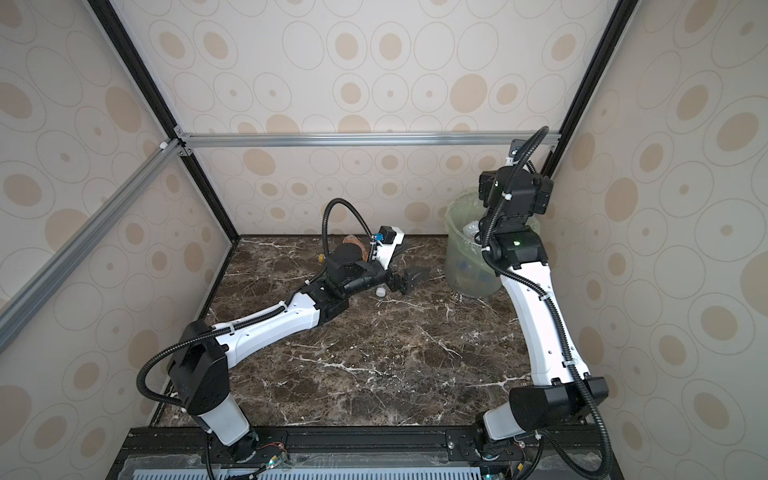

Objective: Throw the plastic bottles in the bin
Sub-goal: 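Open the right gripper above the wastebasket to drop the blue-capped bottle, then move the left gripper toward the red-labelled bottle while the right lowers near the wastebasket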

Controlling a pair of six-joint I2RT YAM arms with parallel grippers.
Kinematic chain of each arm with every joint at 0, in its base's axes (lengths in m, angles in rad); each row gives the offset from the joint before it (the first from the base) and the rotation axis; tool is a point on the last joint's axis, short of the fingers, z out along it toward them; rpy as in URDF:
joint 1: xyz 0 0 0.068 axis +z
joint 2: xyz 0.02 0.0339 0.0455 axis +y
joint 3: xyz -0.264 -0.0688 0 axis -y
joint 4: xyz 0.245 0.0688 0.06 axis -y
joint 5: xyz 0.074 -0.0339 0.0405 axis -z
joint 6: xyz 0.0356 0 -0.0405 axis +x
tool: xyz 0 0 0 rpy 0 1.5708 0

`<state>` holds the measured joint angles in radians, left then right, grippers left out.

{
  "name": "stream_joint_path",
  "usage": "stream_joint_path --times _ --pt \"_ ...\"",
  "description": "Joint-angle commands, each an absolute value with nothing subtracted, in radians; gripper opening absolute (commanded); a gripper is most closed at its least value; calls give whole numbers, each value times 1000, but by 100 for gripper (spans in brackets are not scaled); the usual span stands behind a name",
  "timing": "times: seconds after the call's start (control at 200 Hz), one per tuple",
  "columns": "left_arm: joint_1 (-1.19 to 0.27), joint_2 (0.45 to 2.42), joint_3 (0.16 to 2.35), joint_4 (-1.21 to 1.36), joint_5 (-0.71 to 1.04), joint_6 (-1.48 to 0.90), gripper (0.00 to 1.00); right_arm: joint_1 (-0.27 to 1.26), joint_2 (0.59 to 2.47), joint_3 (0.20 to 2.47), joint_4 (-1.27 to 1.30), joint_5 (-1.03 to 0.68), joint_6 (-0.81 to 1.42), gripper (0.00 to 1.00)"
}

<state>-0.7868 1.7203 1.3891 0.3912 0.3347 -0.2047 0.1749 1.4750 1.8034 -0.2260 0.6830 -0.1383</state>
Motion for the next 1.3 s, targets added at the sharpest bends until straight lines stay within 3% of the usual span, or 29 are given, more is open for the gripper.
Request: stream_joint_path --times 0.0,0.36,0.605,0.855,1.065,1.295 --pt "-728 1765 1482 274 258 -278 99 200 1480 1800 -294 616 -60 100" --pt "-475 1856 1546 19 115 -481 99 401 1571 1740 -433 420 55 100" --pt "-332 1975 1651 -78 159 -601 99 469 1645 1664 -436 260 161 100" --pt "-302 2183 1908 -201 106 -632 99 485 1662 1588 -417 192 222 100" --pt "-283 2381 2126 -165 251 -553 99 483 1611 1488 -387 215 215 100" --pt "-287 2485 2235 -146 253 -494 99 483 1592 1429 -374 231 210 100"
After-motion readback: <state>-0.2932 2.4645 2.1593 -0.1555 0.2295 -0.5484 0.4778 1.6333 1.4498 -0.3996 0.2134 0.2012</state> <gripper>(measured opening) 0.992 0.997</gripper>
